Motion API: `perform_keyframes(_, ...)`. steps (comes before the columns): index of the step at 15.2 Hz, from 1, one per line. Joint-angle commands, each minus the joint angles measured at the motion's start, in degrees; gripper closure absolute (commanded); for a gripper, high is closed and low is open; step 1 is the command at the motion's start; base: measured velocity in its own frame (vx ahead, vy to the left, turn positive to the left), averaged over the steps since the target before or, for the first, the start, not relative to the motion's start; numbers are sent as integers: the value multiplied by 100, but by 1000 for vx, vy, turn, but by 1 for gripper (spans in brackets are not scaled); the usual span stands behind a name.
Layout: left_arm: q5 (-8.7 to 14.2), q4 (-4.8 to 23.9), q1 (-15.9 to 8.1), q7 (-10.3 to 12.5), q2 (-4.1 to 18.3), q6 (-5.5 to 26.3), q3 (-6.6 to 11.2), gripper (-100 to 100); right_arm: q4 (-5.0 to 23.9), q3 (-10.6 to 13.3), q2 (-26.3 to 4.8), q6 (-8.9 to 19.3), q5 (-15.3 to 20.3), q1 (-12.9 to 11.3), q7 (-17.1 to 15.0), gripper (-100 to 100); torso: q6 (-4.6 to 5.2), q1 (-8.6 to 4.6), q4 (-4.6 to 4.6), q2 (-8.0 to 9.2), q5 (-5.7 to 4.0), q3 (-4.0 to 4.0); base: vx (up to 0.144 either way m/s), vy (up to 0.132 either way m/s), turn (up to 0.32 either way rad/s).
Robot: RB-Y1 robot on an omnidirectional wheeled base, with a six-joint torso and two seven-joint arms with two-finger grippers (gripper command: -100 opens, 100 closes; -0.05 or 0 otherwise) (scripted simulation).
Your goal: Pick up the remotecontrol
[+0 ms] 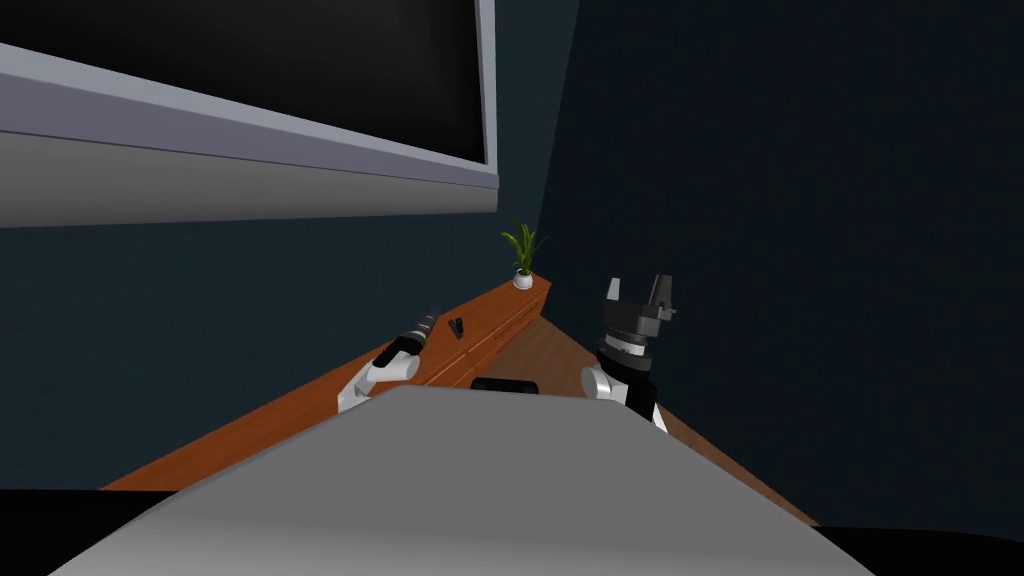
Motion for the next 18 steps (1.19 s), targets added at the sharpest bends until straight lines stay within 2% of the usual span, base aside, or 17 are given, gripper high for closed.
perform_keyframes(1, 132, 234, -31, -158, 76, 258, 26, -100, 0, 0, 0, 0, 0, 0, 0, 0, 0, 0, 0, 0, 0, 0, 16, 11, -299)
perform_keyframes(2, 132, 234, -31, -158, 76, 258, 26, -100, 0, 0, 0, 0, 0, 0, 0, 0, -1, 0, -1, 0, 1, 0, 11, 14, -117)
perform_keyframes(3, 313, 509, -120, -367, 182, 448, 53, -100, 0, -1, 0, 0, 0, 1, 0, 0, -5, 0, 0, 1, 0, 0, 14, 10, -186)
perform_keyframes(4, 313, 552, -120, -367, 182, 530, 53, -100, 0, 0, 0, 0, 0, 0, 0, 0, -2, 1, 0, 0, 0, 0, 16, 12, -237)
perform_keyframes(5, 496, 753, -210, -550, 287, 660, 81, -100, 0, 0, 0, 0, 0, 0, 0, 0, -2, 1, 0, 0, 0, 0, 22, 15, -436)
perform_keyframes(6, 496, 834, -210, -578, 287, 782, 81, -100, 0, 0, 0, 0, 0, -1, 0, 0, 4, 2, 0, -2, 0, -1, 23, 23, -355)
perform_keyframes(8, 496, 872, -210, -578, 287, 805, 81, -100, 0, -1, 0, 0, 0, 1, 0, 0, -6, 2, -1, -2, 1, -1, 10, 15, -9)
perform_keyframes(9, 679, 1048, -300, -789, 391, 1081, 109, -100, 0, -1, 0, 0, 0, 2, 0, 0, -8, 0, -1, 0, 1, 0, 9, 3, -192)
perform_keyframes(11, 679, 1193, -300, -789, 391, 1081, 109, -100, 0, 0, 0, 0, 0, 0, 0, 0, -1, -2, 0, 0, 0, 0, 12, 10, -204)
perform_keyframes(12, 863, 1357, -390, -1000, 494, 1357, 137, -100, 0, -1, 0, 0, 0, 1, 0, 0, -5, -2, 0, 1, 0, 0, 16, 14, -275)
perform_keyframes(14, 863, 1514, -390, -1000, 494, 1357, 137, -100, 0, 0, 0, 0, 0, 0, 0, 0, -1, 2, 0, -1, 1, -1, 15, 22, -202)
perform_keyframes(15, 1046, 1742, -480, -1211, 594, 1595, 165, -100, 0, -1, 0, 0, 0, 1, 0, 0, -6, 3, -1, -1, 1, -1, 14, 15, -260)
perform_keyframes(16, 1046, 1834, -480, -1211, 594, 1631, 165, -100, 0, 0, 0, 0, 0, 0, 0, 0, 0, 2, 0, -1, 0, -1, 15, 20, -266)
perform_keyframes(17, 1227, 1991, -569, -1415, 692, 1769, 193, -100, 0, 0, 0, 0, 0, 0, 0, 0, -2, 2, 0, -1, 0, -1, 22, 24, -371)
perform_keyframes(18, 1227, 2105, -569, -1420, 692, 1890, 193, -100, 0, 0, 0, 0, 0, 0, 0, 0, 2, 3, 0, -3, 1, -1, 21, 30, -292)
